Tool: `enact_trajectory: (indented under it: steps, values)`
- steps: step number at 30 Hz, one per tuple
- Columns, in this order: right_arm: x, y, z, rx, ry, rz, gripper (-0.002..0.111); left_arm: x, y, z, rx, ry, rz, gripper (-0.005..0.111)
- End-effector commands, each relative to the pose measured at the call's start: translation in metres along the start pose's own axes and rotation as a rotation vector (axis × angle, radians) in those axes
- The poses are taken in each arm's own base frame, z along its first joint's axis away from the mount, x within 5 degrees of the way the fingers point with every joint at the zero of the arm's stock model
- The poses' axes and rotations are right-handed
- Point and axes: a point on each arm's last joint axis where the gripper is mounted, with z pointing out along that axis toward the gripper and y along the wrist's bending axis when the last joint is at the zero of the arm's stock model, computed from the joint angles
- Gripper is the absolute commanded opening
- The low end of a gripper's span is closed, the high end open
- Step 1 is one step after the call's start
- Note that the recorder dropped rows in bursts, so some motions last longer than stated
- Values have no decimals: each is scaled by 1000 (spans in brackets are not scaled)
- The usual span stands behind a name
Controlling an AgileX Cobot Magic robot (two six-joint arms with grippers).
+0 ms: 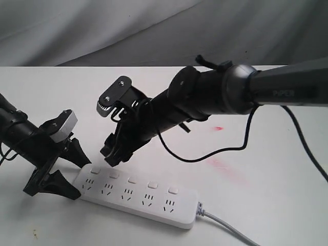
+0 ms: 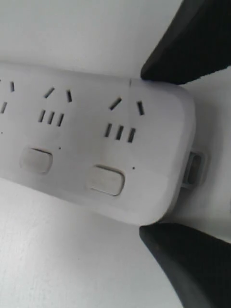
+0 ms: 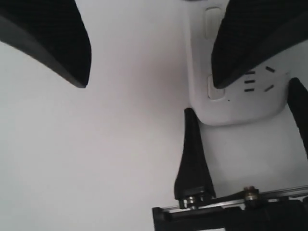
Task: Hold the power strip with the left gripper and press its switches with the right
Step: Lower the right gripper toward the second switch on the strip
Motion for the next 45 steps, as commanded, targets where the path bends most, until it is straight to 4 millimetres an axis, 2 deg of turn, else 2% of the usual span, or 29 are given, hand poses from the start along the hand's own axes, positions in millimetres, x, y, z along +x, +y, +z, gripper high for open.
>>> enact_trajectory:
  steps: [1, 13, 24, 31, 45]
  values:
    - [0, 3, 11, -12, -45, 9, 64, 8, 0, 5, -2, 55, -5, 64]
    - [14, 2, 35, -48, -57, 39, 64, 8, 0, 5, -2, 55, -5, 64]
    - [13, 14, 44, -85, -74, 7, 63, 8, 0, 5, -2, 55, -5, 64]
    - [15, 9, 45, -28, -73, 17, 63, 8, 0, 5, -2, 55, -5, 64]
    - [18, 11, 49, -45, -66, 14, 63, 8, 0, 5, -2, 55, -5, 64]
